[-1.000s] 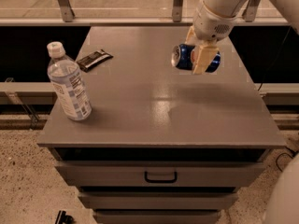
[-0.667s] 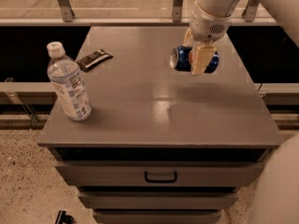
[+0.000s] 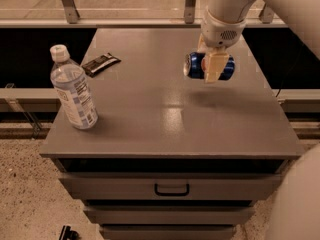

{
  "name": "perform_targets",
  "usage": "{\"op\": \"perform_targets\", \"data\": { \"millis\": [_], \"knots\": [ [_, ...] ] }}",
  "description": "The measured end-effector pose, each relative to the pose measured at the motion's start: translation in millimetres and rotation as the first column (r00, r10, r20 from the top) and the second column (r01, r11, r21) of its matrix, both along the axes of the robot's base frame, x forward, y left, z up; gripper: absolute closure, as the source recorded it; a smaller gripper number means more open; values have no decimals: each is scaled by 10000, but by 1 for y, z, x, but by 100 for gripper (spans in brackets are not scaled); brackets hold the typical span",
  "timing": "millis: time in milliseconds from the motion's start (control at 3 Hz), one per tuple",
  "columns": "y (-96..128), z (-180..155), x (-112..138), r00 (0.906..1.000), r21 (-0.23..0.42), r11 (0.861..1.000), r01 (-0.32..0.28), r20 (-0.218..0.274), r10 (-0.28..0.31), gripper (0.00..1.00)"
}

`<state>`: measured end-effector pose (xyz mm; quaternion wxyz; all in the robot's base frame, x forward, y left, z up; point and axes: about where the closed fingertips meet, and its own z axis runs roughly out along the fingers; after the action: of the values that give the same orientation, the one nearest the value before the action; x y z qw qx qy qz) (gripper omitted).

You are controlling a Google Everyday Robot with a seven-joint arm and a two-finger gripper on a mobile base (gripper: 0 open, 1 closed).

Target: Knock pepsi can over

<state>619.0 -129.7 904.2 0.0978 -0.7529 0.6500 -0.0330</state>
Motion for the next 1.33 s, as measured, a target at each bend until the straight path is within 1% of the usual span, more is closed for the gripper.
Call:
{"op": "perform_targets", "data": {
  "millis": [333,1333],
  "knots": [
    [-1,-5,0,9999,-94,9999,140,35,-140,100],
    [0,-21,-3,9995,-145,9999,31,-324,-36,100]
  ]
}}
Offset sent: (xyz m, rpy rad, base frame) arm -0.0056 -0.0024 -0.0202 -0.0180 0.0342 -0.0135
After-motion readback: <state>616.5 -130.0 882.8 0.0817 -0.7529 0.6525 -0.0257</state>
